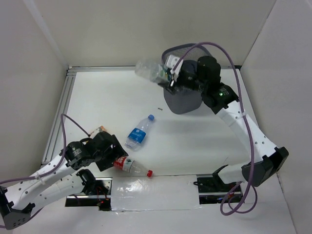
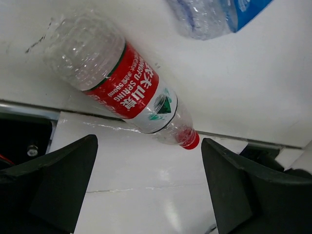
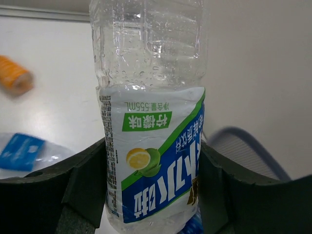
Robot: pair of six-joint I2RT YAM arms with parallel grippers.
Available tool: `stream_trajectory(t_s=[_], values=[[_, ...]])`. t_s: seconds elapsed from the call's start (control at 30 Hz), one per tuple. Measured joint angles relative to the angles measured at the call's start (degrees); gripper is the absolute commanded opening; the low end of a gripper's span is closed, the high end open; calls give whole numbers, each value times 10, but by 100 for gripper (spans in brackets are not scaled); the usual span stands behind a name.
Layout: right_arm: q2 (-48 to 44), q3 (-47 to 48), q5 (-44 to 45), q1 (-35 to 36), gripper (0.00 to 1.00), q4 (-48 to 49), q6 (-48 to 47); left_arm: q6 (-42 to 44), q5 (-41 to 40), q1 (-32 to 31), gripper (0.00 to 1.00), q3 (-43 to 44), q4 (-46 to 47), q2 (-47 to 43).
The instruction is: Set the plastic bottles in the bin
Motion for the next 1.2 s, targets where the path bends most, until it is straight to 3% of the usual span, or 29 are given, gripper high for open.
stream_trajectory(t_s=[0.13,0.2,0.23,0.27,0.3,0.53,0.67,0.8,0.87,0.93,0.97,1.0,1.1,1.13,1.2], values=[[35,26,80,-49,12,36,47,-69,3,-2,100,-4,-11,11],[63,26,107,-82,27,49,61,-93,4,-4,100,-12,-10,15],[79,26,119,-99,39,54,67,-104,3,-5,100,-16,-10,18],[96,26,130,-115,84,57,71,-112,2,-5,100,-19,-10,22],[112,27,139,-128,100,60,76,-123,0,-5,100,-22,-7,26],[167,34,106,-202,100,57,122,-168,-15,-12,100,-53,26,66],[115,10,43,-232,100,70,151,-187,-33,-20,100,-74,62,90],[30,-31,-23,-252,100,79,181,-205,-61,-51,99,-80,97,169],[-5,-45,-55,-260,100,82,192,-216,-70,-70,84,-79,121,218],[-33,-56,-88,-267,100,89,200,-215,-80,-84,61,-63,130,263],[-46,-65,-105,-271,100,92,202,-215,-87,-90,33,-52,135,277],[-61,-77,-124,-277,100,93,204,-216,-95,-97,22,-41,137,281],[-97,-116,-177,-300,89,95,203,-203,-120,-119,3,-3,127,269],[-108,-131,-197,-311,82,95,202,-193,-131,-129,3,19,114,261],[-133,-163,-235,-333,45,96,196,-167,-156,-151,1,72,99,240]])
